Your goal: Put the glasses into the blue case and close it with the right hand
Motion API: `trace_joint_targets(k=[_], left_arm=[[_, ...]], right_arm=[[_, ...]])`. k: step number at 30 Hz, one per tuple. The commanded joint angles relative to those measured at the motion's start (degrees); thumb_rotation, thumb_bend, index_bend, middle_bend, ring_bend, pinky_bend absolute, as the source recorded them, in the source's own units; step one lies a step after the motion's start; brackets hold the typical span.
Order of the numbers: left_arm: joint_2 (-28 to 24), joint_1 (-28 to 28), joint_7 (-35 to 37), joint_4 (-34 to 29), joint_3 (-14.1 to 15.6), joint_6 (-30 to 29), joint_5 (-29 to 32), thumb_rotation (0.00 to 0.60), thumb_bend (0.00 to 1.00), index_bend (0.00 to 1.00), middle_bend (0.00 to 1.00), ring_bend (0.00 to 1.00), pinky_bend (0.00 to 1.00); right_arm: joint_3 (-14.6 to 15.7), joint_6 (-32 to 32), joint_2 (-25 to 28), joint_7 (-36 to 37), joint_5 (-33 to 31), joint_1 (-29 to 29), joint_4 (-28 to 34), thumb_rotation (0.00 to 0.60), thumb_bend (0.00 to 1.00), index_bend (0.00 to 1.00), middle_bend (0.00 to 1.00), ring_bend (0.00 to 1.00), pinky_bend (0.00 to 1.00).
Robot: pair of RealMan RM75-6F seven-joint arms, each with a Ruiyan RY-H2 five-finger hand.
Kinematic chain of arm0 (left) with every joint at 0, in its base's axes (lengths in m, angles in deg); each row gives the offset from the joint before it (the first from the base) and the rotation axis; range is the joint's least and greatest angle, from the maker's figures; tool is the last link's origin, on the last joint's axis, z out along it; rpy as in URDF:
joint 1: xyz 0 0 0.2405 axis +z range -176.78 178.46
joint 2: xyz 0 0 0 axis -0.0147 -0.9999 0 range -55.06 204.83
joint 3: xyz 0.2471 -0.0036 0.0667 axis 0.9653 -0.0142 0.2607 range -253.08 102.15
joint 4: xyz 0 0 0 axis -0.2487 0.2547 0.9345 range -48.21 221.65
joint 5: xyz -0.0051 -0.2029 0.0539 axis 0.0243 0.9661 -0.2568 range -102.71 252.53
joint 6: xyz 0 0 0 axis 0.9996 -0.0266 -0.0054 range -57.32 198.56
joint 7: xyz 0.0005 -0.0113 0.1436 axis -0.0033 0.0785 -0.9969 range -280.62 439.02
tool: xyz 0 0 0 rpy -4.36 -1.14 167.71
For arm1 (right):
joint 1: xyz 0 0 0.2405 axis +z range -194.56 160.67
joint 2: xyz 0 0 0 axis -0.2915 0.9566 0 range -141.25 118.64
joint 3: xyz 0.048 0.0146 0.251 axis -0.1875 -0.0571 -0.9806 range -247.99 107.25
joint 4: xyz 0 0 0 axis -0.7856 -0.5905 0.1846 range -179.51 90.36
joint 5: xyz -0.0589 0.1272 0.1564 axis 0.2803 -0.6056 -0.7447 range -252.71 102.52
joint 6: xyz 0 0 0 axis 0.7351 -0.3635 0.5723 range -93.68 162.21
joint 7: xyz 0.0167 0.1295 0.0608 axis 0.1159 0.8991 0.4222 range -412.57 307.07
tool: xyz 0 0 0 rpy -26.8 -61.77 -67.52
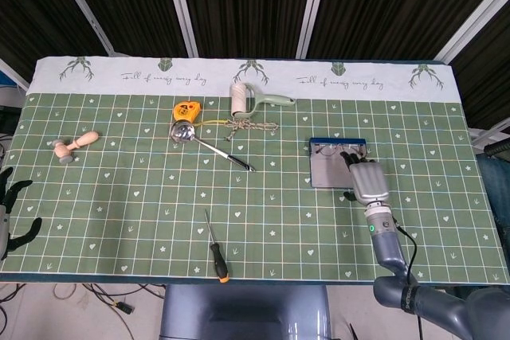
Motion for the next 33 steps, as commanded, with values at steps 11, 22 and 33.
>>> trace_joint_targets(k=[11, 22, 33], left_arm=[[0.04, -0.02, -0.22, -0.15, -0.02, -0.04, 0.09, 0.6, 0.31, 0.2, 0.0, 0.0, 0.0], [-0.04, -0.02, -0.24, -0.2, 0.01, -0.01, 0.11, 0.6, 0.31, 0.2, 0.0, 0.0, 0.0], [0.02, 0.0, -0.17, -0.11, 0.0, -0.04, 0.16, 0.6, 0.31, 0.2, 0.0, 0.0, 0.0]], right_arm=[[0.47, 3.17, -5.63, 5.11, 6.27, -2.14, -9.16, 0.6, 0.12, 0.24, 0.29, 0.4, 0.48], [-0.94, 3.55, -8.03, 6.77, 7.75, -2.83, -13.38, 0.6, 0.14, 0.26, 0.29, 0.4, 0.48], [-1.72, 3.15, -9.22, 7.62, 9.09, -3.25, -15.53, 0.6, 0.22, 0.26, 0.29, 0.4, 0.48]])
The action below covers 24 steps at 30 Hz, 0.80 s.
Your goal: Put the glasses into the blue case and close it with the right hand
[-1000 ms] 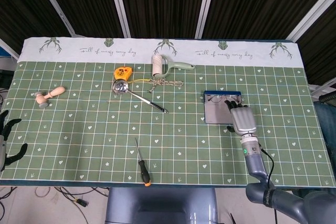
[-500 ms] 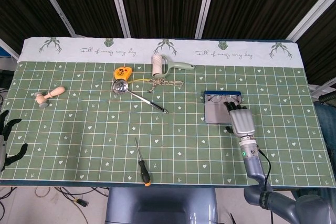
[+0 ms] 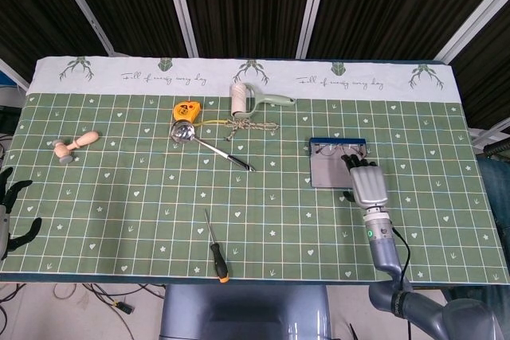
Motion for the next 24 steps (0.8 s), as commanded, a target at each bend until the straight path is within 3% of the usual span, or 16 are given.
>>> trace_joint_targets(k=[1, 12, 24], left_arm=[[-0.01, 0.0, 0.0, 0.03, 0.02, 0.02, -0.02, 0.6, 0.31, 0.2, 0.0, 0.0, 0.0], [-0.04, -0.02, 0.03, -0.01, 0.01, 0.09, 0.06, 0.6, 0.31, 0.2, 0.0, 0.0, 0.0], [-0.05, -0.04, -0.04, -0.05, -0.01, 0.12, 0.15, 0.6, 0.31, 0.2, 0.0, 0.0, 0.0]], right_arm=[[-0.15, -0.18, -0.2, 0.1, 0.24, -0.11, -0.34, 0.6, 0.23, 0.26, 0.29, 0.4, 0.48], [-0.88, -0.69, -0.89, 0.4, 1.07, -0.29, -1.35, 0.6, 0.31, 0.28, 0.29, 0.4, 0.48], [-1.29, -0.97, -0.47, 0.63, 2.06, -0.67, -0.92, 0.6, 0.31, 0.28, 0.29, 0.4, 0.47]])
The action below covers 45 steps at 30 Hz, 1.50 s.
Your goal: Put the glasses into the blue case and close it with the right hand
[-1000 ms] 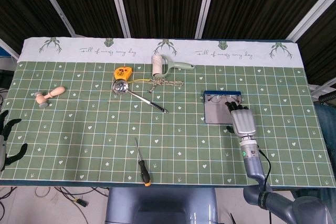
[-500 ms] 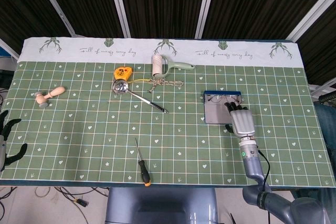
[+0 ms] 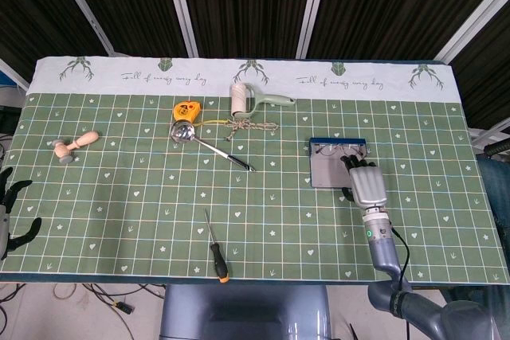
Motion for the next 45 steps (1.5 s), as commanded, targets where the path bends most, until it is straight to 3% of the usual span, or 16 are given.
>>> trace_joint_targets(k=[1, 35, 45], left_arm=[[-0.01, -0.01, -0.06, -0.03, 0.0, 0.01, 0.01, 0.6, 0.31, 0.2, 0.0, 0.0, 0.0], [0.08, 0.02, 0.06, 0.03, -0.02, -0.14, -0.08, 0.6, 0.31, 0.2, 0.0, 0.0, 0.0], [0.14, 0.03, 0.04, 0.14, 0.02, -0.2, -0.19, 0.6, 0.31, 0.2, 0.0, 0.0, 0.0]], right_arm=[[0.02, -0.2, 0.42, -0.09, 0.25, -0.11, 0.57, 0.6, 0.31, 0.28, 0.29, 0.4, 0.47], [-1.69, -4.65, 1.61, -1.35, -0.93, 0.14, 1.96, 0.6, 0.24, 0.28, 0.29, 0.4, 0.47], [-1.55, -4.71, 1.07, -0.24, -0.48, -0.04, 0.82, 0.6, 0.4, 0.31, 0.29, 0.4, 0.47]])
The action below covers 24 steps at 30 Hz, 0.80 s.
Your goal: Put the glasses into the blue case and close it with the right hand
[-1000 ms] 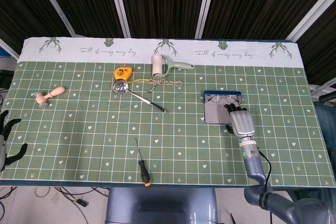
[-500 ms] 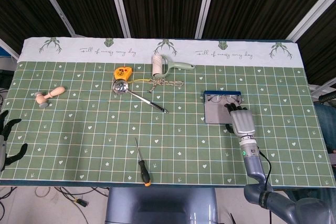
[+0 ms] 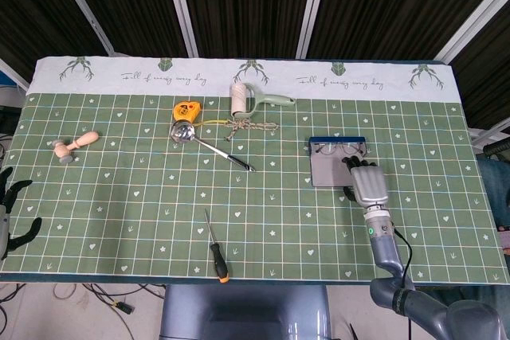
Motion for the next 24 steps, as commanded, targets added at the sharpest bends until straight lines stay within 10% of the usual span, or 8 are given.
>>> trace_joint_targets(k=[1, 24], left_arm=[[0.01, 0.01, 0.03, -0.02, 0.0, -0.02, -0.02, 0.6, 0.31, 0.2, 0.0, 0.0, 0.0], [-0.02, -0.01, -0.05, -0.07, 0.01, 0.0, -0.07, 0.6, 0.31, 0.2, 0.0, 0.0, 0.0]], right_arm=[[0.12, -0.14, -0.14, 0.24, 0.15, -0.03, -0.31, 0.6, 0.41, 0.31, 0.29, 0.4, 0.47], [-1.47, 0.85, -4.43, 2.47, 1.6, 2.78, -8.23, 0.6, 0.49, 0.33, 0.3, 0.4, 0.47]])
